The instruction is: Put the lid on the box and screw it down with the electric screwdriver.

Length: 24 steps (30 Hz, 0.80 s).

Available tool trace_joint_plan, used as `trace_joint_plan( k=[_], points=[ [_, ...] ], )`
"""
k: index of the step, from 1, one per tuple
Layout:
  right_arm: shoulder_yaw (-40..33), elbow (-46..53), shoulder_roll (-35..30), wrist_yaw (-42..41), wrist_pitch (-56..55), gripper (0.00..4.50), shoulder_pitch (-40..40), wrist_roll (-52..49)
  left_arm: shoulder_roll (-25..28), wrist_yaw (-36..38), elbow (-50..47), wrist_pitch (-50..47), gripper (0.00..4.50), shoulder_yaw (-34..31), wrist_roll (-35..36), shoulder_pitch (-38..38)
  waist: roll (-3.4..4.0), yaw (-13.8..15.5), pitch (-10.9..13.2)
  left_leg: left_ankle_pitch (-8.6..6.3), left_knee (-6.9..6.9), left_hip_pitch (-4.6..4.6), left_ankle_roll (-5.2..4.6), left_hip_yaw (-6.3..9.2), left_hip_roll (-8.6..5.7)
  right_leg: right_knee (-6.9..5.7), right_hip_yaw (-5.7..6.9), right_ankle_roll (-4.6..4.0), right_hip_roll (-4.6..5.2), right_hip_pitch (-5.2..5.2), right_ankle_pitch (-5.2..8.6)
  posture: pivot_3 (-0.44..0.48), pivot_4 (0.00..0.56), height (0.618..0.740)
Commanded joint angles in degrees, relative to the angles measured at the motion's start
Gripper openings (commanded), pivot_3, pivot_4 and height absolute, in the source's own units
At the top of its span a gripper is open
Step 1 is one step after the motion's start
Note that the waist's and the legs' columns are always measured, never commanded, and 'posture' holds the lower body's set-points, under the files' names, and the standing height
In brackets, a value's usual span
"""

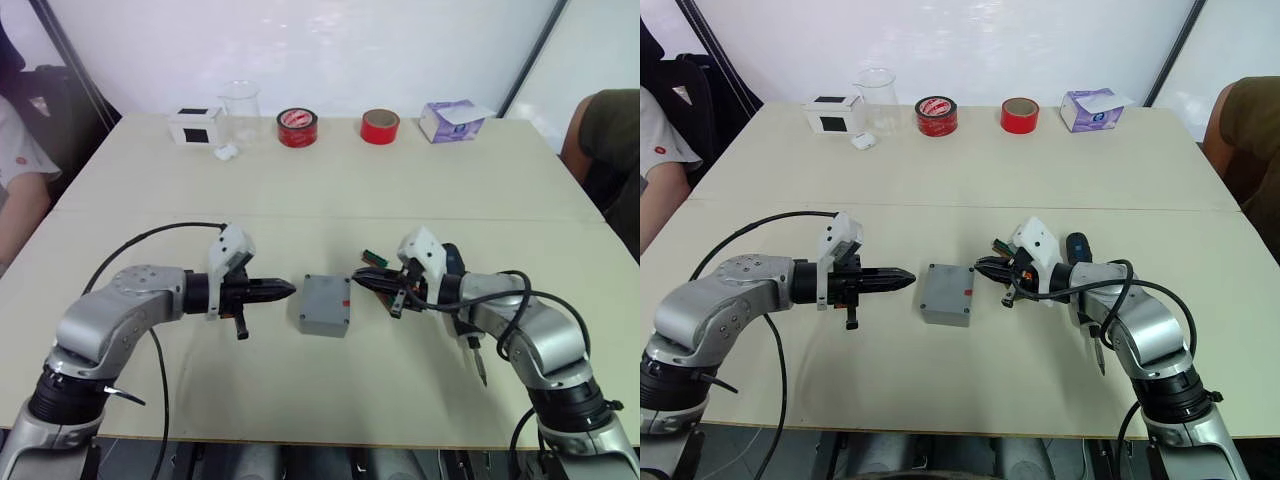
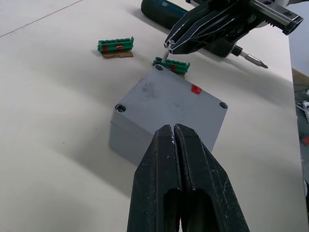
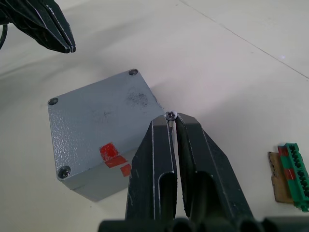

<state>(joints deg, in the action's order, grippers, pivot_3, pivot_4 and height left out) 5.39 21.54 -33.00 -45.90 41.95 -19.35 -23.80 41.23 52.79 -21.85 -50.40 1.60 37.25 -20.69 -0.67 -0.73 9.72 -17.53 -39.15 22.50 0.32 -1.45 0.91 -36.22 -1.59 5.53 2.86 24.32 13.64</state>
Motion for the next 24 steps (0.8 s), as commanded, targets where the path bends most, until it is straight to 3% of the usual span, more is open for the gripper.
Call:
trace_joint_plan(
  k=[1, 24],
  points=[
    [-0.07, 0.26, 0.17, -0.13, -1.24, 0.08, -1.44, -0.35, -0.14, -0.14, -1.06, 0.93, 0.00, 0.00, 0.21, -0.19, 0.00, 0.00, 0.00, 0.00, 0.00, 0.00, 0.00, 0.00, 0.00, 0.00, 0.00, 0.00, 0.00, 0.00, 0.00, 0.000, 0.150, 0.740],
    [2.30, -1.44, 0.07, -1.29, -1.53, 0.08, -1.95, -0.07, -0.42, -0.57, -1.26, 1.38, 0.00, -0.40, 0.09, 0.44, 0.00, 0.01, 0.00, 0.00, 0.00, 0.00, 0.00, 0.00, 0.00, 0.00, 0.00, 0.00, 0.00, 0.00, 0.00, 0.000, 0.150, 0.740]
  ],
)
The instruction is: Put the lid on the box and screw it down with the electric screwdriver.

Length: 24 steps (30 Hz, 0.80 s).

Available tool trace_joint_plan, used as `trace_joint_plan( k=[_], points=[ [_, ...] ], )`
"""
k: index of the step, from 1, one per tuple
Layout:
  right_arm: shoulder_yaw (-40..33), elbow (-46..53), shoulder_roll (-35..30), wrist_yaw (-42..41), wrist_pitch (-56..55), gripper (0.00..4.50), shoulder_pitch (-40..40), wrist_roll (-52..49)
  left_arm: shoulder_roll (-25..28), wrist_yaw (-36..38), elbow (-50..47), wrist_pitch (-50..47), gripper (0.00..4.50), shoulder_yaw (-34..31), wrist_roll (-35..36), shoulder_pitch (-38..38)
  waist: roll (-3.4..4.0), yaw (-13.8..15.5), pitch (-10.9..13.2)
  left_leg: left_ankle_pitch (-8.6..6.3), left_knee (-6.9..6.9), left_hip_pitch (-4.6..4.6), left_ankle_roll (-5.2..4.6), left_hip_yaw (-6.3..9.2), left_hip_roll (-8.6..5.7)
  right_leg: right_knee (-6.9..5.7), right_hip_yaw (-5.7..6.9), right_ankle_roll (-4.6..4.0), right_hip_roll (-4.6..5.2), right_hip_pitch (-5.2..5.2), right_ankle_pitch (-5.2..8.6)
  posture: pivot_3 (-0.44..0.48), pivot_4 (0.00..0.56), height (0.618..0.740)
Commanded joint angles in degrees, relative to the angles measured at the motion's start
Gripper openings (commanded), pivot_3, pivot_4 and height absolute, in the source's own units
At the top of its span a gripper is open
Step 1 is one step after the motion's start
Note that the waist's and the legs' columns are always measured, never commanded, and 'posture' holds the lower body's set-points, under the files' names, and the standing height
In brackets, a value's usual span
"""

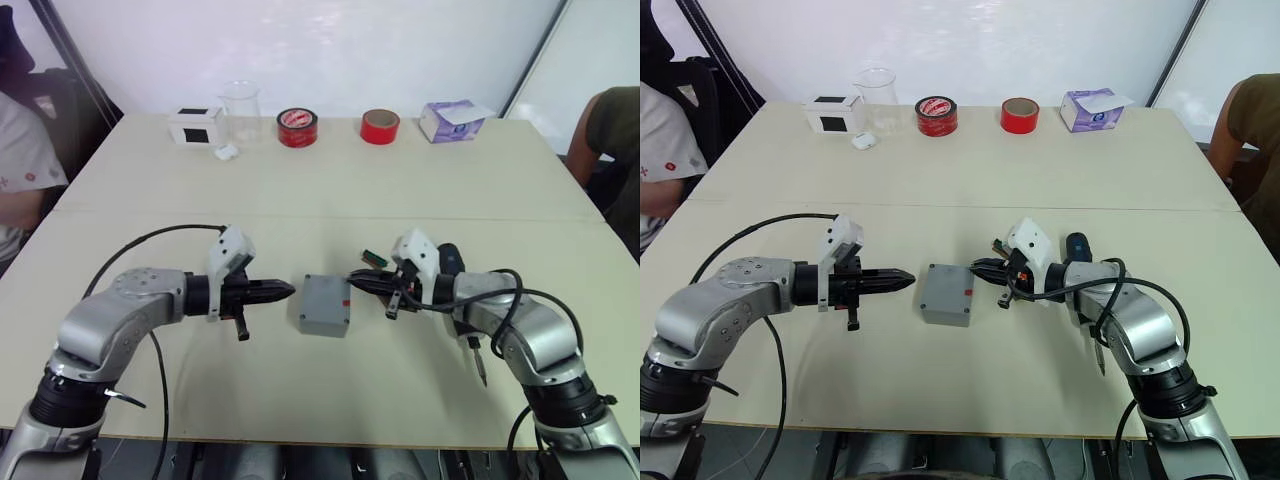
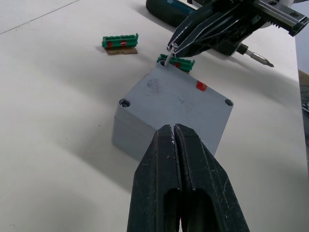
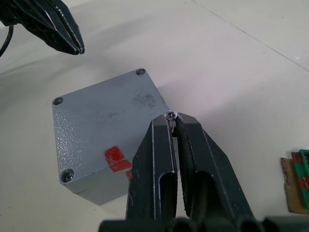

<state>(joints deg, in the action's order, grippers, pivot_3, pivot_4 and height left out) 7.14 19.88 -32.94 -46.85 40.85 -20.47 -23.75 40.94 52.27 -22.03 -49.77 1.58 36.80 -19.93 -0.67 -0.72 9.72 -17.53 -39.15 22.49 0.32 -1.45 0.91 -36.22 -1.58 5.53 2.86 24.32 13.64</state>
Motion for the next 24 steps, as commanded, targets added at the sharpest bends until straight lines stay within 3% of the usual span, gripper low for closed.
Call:
trace_joint_plan(
  k=[1, 24],
  points=[
    [0.69, 0.09, -0.02, -0.37, -0.45, 0.08, -0.85, -0.03, -0.14, -0.08, -1.20, 0.77, 0.00, -0.32, 0.52, -0.17, 0.00, -0.01, 0.00, 0.00, 0.00, 0.00, 0.00, 0.00, 0.00, 0.00, 0.00, 0.00, 0.00, 0.00, 0.00, 0.000, 0.150, 0.740],
    [2.00, -3.35, -0.02, -0.62, -0.03, 0.08, -2.33, 0.55, -0.01, 0.01, -0.01, 1.70, 0.00, -0.42, -0.10, -0.12, -0.02, 0.01, -0.01, 0.00, 0.00, -0.01, 0.00, -0.01, 0.01, 0.00, 0.00, 0.00, 0.00, 0.00, 0.00, 0.000, 0.150, 0.740]
  ],
)
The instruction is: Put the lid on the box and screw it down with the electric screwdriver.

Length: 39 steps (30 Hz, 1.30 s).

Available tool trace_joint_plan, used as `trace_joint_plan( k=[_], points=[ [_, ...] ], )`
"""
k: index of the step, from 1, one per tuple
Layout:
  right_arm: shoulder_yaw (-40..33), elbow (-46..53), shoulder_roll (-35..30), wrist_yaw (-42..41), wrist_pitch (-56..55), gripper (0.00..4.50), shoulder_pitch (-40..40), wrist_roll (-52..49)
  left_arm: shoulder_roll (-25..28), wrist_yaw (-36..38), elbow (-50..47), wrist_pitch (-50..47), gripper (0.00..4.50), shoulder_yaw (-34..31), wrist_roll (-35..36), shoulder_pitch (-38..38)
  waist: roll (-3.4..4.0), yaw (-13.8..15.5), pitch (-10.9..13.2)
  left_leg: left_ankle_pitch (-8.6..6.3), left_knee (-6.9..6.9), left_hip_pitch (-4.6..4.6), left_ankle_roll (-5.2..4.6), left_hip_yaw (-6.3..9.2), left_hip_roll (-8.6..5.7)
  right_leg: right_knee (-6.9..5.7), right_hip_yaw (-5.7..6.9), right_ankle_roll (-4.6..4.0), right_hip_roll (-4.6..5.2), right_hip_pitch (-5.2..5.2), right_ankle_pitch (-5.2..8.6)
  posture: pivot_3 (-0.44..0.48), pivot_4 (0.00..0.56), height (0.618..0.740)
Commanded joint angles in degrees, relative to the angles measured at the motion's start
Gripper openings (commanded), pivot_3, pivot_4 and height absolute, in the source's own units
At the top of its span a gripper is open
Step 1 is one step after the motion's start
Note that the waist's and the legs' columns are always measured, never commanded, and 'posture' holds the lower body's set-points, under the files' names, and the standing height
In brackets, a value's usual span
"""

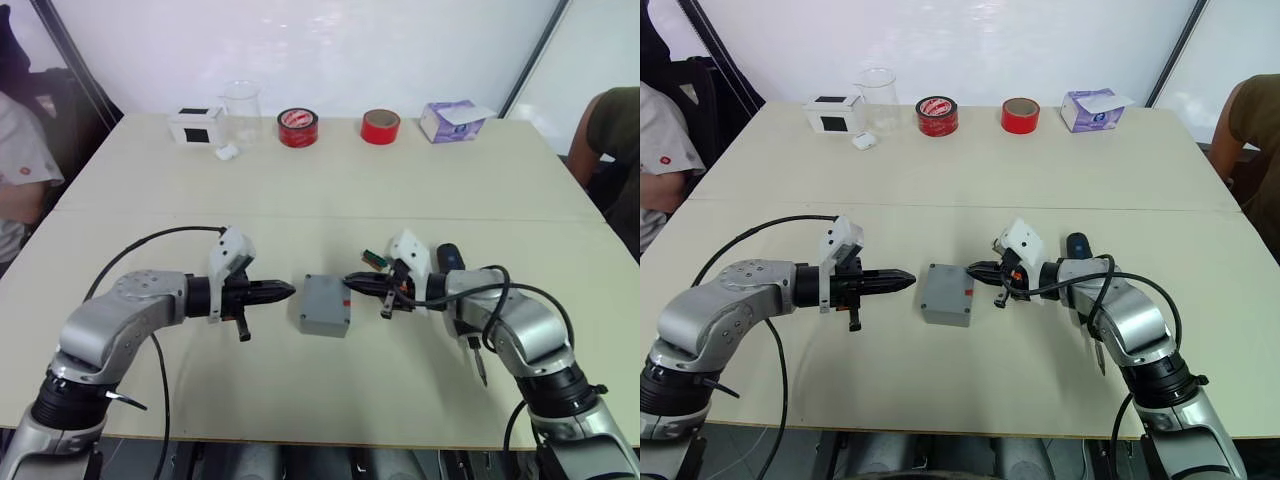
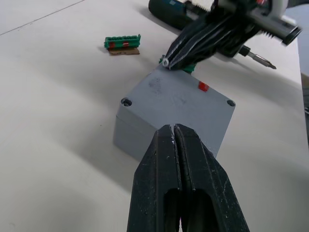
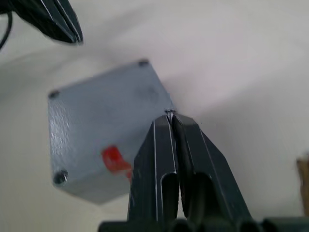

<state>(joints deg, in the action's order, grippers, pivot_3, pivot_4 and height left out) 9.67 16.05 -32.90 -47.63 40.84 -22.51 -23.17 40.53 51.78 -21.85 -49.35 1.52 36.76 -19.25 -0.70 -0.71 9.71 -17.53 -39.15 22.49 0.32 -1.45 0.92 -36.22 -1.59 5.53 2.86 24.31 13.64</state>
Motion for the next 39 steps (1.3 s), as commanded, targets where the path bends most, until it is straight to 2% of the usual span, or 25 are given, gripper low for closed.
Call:
trace_joint_plan(
  k=[1, 9, 16, 29, 34, 39],
  points=[
    [-0.86, 0.39, 0.10, 0.35, 0.09, 0.08, -0.49, -0.27, 0.36, 0.55, -0.03, 1.41, 0.00, -0.31, -0.14, -0.82, 0.00, -0.01, 0.00, 0.00, 0.00, 0.00, 0.00, 0.00, 0.00, 0.00, 0.00, 0.00, 0.00, 0.00, 0.00, 0.000, 0.150, 0.740],
    [-1.70, -0.19, 0.46, 1.20, 0.29, 0.08, -0.99, -0.77, 0.22, 0.94, 0.81, 2.43, 0.00, 0.07, -0.51, -0.72, 0.00, 0.01, 0.00, 0.00, 0.00, 0.00, 0.00, 0.01, 0.00, 0.00, 0.00, 0.00, -0.01, 0.00, 0.00, 0.000, 0.150, 0.740],
    [-6.65, 1.10, 3.51, 3.32, 3.62, 0.08, -1.61, -5.92, -0.07, 1.32, 1.39, 3.06, 0.00, 0.25, -1.15, -0.68, 0.00, 0.00, 0.00, 0.00, 0.00, 0.00, 0.00, 0.01, 0.00, 0.00, 0.00, 0.00, -0.01, 0.00, 0.00, 0.000, 0.150, 0.740],
    [-16.83, 2.92, 12.94, 12.81, 14.16, 0.08, 1.81, -21.28, -0.14, 1.69, 2.04, 2.98, 0.00, 0.44, -1.16, -1.29, 0.01, -0.05, 0.01, 0.00, 0.01, 0.00, 0.00, 0.01, 0.02, 0.00, 0.00, 0.00, -0.01, 0.00, 0.00, 0.000, 0.150, 0.740],
    [-15.55, 4.05, 14.03, 14.57, 12.66, 0.08, 4.17, -21.08, -0.10, 1.53, 1.79, 2.55, 0.00, 0.52, -0.80, -1.48, 0.01, -0.03, 0.01, 0.00, 0.01, 0.01, 0.00, 0.01, 0.01, 0.00, 0.00, 0.00, 0.00, 0.00, 0.00, 0.000, 0.150, 0.740],
    [-10.72, 4.90, 12.51, 13.05, 6.08, 0.08, 7.55, -15.39, 0.25, 1.70, 1.97, 2.22, 0.00, 0.40, -0.72, -1.88, 0.01, -0.09, 0.01, 0.00, 0.01, 0.00, 0.00, 0.01, 0.01, 0.00, 0.00, 0.00, -0.01, 0.00, 0.00, 0.000, 0.150, 0.740]
  ],
)
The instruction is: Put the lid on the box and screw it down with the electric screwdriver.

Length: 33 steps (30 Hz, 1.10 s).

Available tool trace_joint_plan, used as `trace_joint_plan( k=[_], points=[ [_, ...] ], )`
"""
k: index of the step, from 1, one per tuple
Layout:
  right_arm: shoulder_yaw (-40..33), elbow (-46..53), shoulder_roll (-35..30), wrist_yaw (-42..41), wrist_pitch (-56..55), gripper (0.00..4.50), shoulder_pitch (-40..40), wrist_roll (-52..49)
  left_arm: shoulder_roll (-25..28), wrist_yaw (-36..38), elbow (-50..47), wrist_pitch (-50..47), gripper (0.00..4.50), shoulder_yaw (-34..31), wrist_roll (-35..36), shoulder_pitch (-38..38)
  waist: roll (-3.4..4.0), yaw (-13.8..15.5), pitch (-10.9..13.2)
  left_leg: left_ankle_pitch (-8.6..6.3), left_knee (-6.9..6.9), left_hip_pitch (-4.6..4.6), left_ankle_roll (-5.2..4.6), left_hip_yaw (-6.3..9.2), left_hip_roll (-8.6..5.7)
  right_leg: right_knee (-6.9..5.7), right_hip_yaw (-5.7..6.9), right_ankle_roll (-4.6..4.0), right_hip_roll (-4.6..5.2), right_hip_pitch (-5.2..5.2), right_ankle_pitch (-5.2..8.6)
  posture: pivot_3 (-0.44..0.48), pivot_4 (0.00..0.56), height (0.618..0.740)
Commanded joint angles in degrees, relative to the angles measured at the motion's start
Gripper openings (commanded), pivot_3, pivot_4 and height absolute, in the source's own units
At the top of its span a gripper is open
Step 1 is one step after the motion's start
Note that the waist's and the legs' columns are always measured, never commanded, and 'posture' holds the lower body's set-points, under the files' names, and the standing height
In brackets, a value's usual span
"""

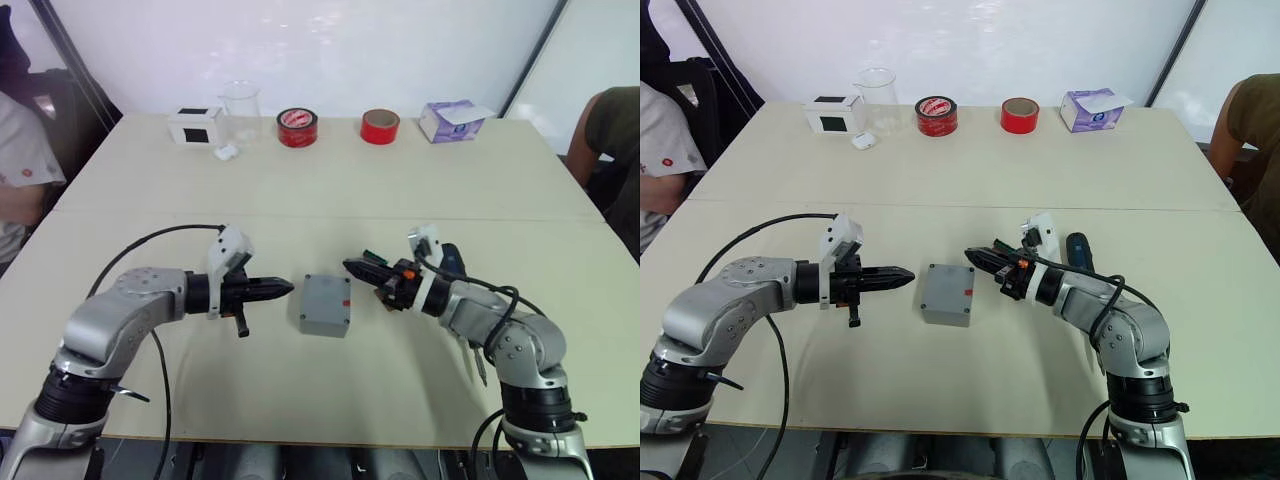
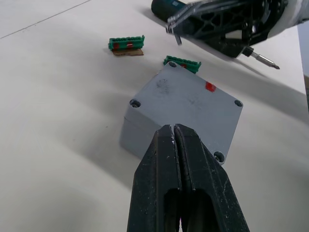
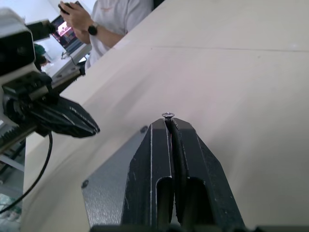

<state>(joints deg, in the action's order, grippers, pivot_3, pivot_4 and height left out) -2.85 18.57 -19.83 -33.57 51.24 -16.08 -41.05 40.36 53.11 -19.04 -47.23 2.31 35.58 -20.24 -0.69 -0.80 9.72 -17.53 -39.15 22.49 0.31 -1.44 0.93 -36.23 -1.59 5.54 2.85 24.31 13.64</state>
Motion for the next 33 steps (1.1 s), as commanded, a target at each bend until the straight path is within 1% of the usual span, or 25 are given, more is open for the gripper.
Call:
trace_joint_plan(
  k=[1, 10, 25, 33],
  points=[
    [2.25, 2.24, -0.63, -1.00, -5.95, 0.08, 1.60, 3.61, 0.47, 0.36, -0.85, -0.01, 0.00, -0.42, 0.50, -1.02, 0.00, 0.00, 0.00, 0.00, 0.00, 0.00, 0.00, 0.00, 0.00, 0.00, 0.00, 0.00, -0.01, 0.00, 0.00, 0.000, 0.150, 0.740],
    [4.08, -0.33, 0.95, -0.38, -14.62, 0.08, 3.47, 8.80, 0.25, -0.02, -0.99, -0.81, 0.00, -0.42, 0.75, -1.54, 0.00, 0.01, 0.00, 0.00, 0.00, 0.00, 0.00, 0.00, 0.00, 0.00, 0.00, 0.00, -0.03, 0.00, 0.00, 0.000, 0.150, 0.740],
    [5.66, -0.32, 1.29, -0.85, -17.83, 0.08, 6.11, 10.81, 1.04, 0.61, -1.01, -1.83, 0.00, -0.57, 1.01, -2.47, 0.00, 0.05, 0.00, 0.00, 0.00, 0.00, 0.00, 0.00, 0.00, 0.00, 0.00, -0.01, -0.02, 0.00, 0.00, 0.000, 0.150, 0.740],
    [4.80, 0.94, 2.30, 0.55, -19.19, 0.08, 6.10, 10.39, 1.25, 1.04, -0.86, -2.18, 0.00, -0.53, 0.85, -2.69, 0.00, 0.03, 0.00, 0.00, 0.00, 0.00, 0.00, 0.00, 0.01, 0.00, 0.00, -0.01, -0.03, 0.01, 0.01, 0.000, 0.150, 0.740]
  ],
)
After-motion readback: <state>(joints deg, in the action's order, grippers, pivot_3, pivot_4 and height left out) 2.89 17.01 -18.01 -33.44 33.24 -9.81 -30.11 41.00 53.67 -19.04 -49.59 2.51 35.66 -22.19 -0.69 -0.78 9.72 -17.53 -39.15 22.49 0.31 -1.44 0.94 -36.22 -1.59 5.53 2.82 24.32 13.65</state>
